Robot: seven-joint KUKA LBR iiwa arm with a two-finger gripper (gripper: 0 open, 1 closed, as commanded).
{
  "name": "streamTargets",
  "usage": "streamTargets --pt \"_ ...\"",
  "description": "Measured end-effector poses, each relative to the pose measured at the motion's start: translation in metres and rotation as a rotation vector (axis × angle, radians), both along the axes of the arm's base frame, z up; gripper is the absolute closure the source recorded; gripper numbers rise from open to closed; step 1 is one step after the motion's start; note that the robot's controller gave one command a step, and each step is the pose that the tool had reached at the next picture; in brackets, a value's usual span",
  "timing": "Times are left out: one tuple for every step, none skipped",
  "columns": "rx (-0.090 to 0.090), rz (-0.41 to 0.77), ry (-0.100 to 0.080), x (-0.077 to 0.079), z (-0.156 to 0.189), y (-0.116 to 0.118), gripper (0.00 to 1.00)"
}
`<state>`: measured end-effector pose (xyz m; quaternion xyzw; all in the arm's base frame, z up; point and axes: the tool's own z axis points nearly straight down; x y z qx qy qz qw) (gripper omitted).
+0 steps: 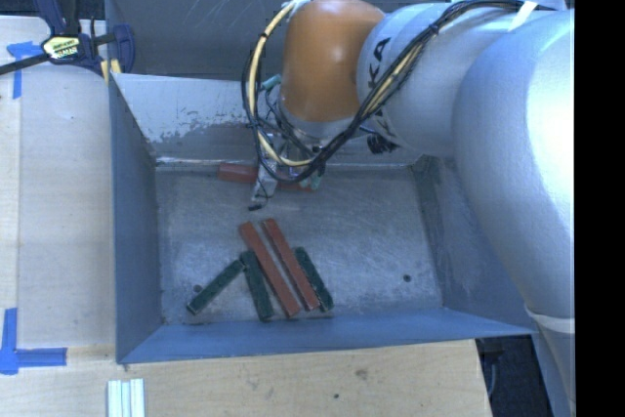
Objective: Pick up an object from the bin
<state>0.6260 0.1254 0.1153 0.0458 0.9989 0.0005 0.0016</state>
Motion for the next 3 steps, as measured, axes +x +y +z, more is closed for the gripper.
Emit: streamTargets --pt "0.0 0.0 -0.002 0.0 0.01 0.0 1.0" --pt "-0.001 0.0 0.004 -0.001 0.02 0.0 1.0" --pt "-0.001 -0.001 0.008 -0.002 0.041 -0.001 1.0"
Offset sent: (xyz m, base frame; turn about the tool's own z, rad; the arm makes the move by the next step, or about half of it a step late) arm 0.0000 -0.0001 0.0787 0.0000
